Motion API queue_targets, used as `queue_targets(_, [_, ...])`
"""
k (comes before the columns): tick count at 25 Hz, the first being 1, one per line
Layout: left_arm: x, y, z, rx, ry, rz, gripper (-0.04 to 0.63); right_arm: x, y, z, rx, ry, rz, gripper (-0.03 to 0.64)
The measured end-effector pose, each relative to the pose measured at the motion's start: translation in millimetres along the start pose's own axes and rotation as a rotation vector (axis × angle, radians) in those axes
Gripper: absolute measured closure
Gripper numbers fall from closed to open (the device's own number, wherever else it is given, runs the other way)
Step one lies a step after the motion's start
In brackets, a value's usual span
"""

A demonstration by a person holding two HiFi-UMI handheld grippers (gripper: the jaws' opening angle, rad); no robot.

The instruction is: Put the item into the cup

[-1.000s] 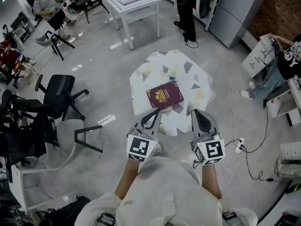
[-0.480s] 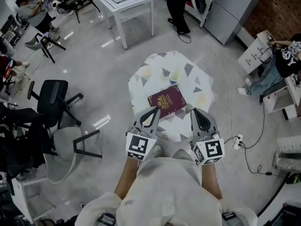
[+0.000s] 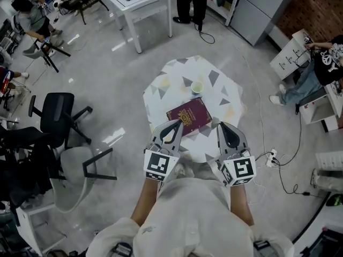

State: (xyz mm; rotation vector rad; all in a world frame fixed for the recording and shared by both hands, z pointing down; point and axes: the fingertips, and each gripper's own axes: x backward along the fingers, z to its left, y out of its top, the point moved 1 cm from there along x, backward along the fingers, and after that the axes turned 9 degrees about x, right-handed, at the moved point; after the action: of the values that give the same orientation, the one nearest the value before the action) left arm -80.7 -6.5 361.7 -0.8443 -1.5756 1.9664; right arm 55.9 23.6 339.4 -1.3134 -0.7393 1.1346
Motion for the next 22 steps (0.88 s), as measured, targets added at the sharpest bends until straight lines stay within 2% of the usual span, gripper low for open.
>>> queue_targets(12, [-54.4, 15.7, 11.9, -0.021, 0.064, 0.014, 0.583, -48.2, -1.9, -46.4, -0.02, 0.073, -0.025, 0.612])
queue_targets(22, [-103.5, 23.6, 11.1, -0.015, 0.161, 0.038, 0.583, -85.9, -6.6, -96.4, -0.035, 0.173, -0.041, 0.612])
